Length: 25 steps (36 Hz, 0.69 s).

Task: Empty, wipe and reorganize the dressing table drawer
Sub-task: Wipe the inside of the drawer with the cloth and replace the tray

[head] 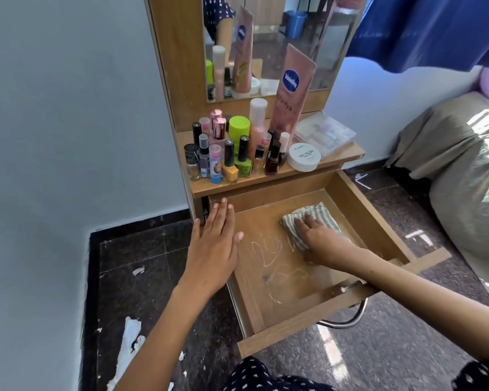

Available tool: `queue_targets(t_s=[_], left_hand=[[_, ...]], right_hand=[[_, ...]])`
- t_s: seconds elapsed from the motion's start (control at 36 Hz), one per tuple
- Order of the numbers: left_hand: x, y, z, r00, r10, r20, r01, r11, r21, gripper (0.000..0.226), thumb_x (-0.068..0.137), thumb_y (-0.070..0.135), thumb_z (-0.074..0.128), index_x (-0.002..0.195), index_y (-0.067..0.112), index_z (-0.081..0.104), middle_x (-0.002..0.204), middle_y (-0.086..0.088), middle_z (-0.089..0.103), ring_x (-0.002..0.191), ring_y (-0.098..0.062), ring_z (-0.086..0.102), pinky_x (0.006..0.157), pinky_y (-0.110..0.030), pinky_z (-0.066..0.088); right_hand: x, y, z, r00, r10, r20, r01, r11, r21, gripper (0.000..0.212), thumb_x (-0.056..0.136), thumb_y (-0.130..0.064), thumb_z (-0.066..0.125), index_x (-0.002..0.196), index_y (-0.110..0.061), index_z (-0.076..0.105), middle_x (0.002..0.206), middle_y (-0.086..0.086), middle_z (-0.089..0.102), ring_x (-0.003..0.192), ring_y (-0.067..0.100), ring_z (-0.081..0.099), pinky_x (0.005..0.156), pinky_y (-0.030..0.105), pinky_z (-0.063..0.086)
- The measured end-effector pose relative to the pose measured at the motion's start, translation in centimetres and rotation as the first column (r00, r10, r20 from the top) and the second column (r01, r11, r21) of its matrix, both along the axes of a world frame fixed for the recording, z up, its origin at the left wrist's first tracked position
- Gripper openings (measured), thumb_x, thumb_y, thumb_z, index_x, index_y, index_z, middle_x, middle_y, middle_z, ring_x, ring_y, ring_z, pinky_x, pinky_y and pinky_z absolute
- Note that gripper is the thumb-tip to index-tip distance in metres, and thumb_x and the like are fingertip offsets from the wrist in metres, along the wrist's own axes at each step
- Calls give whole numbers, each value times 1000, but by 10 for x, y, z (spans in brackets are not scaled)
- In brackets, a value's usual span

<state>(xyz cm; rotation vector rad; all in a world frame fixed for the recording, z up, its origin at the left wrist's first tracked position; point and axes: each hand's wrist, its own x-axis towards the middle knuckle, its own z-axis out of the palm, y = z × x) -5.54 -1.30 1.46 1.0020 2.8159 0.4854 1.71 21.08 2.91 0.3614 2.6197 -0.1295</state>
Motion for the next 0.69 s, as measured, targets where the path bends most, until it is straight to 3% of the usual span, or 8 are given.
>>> queue_targets(t_s=[0.06,0.17,0.25,0.36,0.44,0.5,0.58,0.69], left_hand=[[0,0,-1,1000,4,2,-4,1000,-6,59,101,43,12,149,20,-13,154,5,-24,142,-9,-22,112,-35,-13],[1,-1,0,1000,2,6,-2,1000,-4,59,101,42,11,148,20,-15,154,4,-26,141,-9,-23,111,-34,-15],[1,-2,1,1000,-7,21,7,1000,0,58,101,42,12,147,20,-17,153,4,-27,141,-9,-25,111,-34,-17],[-1,-3,0,999,-23,40,23,1000,0,58,101,42,11,144,22,-22,152,6,-29,139,-7,-28,110,-34,-18],[-1,-3,1,998,-30,56,30,999,-13,58,101,42,12,144,22,-23,152,6,-30,139,-7,-28,110,-33,-18],[-1,-4,2,997,-31,67,32,999,-18,59,102,41,12,145,21,-22,152,6,-30,139,-7,-28,111,-34,-17],[-1,-4,2,996,-39,80,40,999,-14,58,102,41,13,142,22,-24,152,6,-31,139,-7,-28,113,-35,-16],[-2,-5,2,996,-44,75,45,999,-15,57,102,42,12,141,24,-25,151,7,-32,139,-6,-29,113,-35,-17]], right_hand=[[-2,3,4,998,-38,-51,37,999,-18,64,95,-7,44,152,-9,13,155,23,20,135,35,39,109,38,36],[-4,25,21,919,-288,-270,250,953,-169,44,89,2,47,133,-5,49,119,20,63,100,31,62,80,32,53],[-1,41,34,810,-422,-408,342,904,-258,52,79,12,47,127,-6,56,104,18,66,80,24,57,54,20,42],[-3,47,35,742,-405,-534,316,914,-254,58,76,9,47,131,-9,54,115,18,65,101,35,60,78,33,47],[-8,35,19,856,-299,-421,223,949,-221,49,91,-5,50,139,-8,42,126,21,60,112,35,58,85,32,43],[-9,29,-2,952,-193,-237,141,966,-218,59,98,-23,48,148,-4,24,147,23,39,133,33,42,102,31,35],[-12,33,-25,996,-57,-73,44,984,-174,79,98,-47,38,152,-6,-3,160,14,-9,149,26,-4,119,34,2],[-20,42,-31,995,-34,-91,17,985,-172,71,100,-49,28,152,-17,-8,159,6,-18,147,24,-15,121,45,-1]])
